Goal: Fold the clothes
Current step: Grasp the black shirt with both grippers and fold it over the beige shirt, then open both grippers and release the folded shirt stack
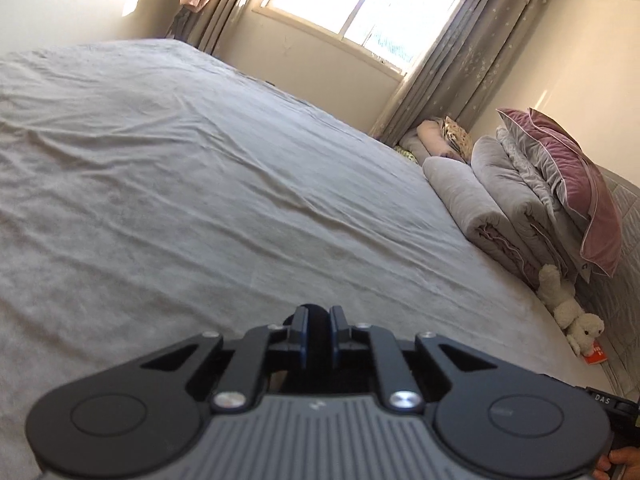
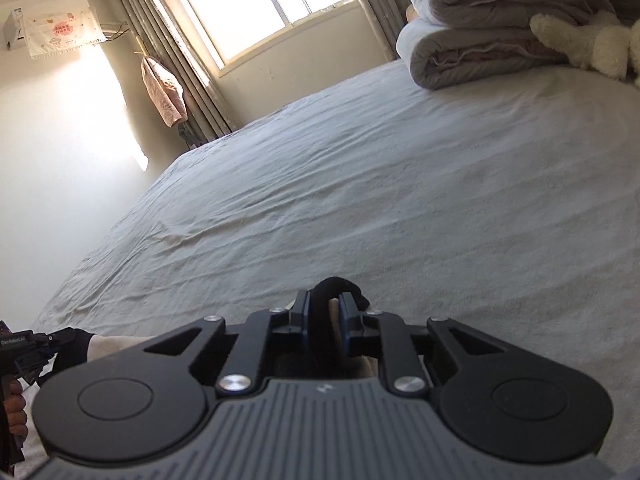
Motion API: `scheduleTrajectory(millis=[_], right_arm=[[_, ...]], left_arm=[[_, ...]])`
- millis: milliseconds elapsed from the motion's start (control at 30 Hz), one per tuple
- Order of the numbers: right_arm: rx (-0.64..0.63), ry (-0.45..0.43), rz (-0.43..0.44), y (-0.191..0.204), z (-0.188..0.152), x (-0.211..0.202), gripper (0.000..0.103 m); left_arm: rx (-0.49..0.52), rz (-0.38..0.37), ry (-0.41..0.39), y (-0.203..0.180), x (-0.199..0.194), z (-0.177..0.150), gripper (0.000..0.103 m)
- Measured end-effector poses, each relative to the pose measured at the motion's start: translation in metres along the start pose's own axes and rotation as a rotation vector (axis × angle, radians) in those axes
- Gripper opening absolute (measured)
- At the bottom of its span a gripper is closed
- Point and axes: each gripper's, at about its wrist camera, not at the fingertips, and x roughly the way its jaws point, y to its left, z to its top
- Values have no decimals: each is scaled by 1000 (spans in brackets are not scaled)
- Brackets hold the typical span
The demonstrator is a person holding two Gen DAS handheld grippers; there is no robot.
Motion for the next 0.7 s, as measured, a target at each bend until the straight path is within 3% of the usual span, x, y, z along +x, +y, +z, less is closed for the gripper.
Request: scheduleTrajectory(millis=[233, 333, 433, 533, 700], right_arm=[[-144, -7, -118, 8, -23, 19, 15], [-155, -28, -137, 15, -20, 12, 17], [-179, -72, -171, 26, -15, -1, 26], [-238, -40, -122, 49, -23, -4, 28], [-337, 17, -37, 86, -36, -8, 28]], left_arm=[[62, 85, -23, 4, 20, -17, 12], [75, 121, -40, -3, 11, -15, 25], [115, 141, -77, -18, -8, -10, 25], [173, 90, -73, -35, -24, -14, 25], [331, 82, 43, -56, -14, -42, 25]])
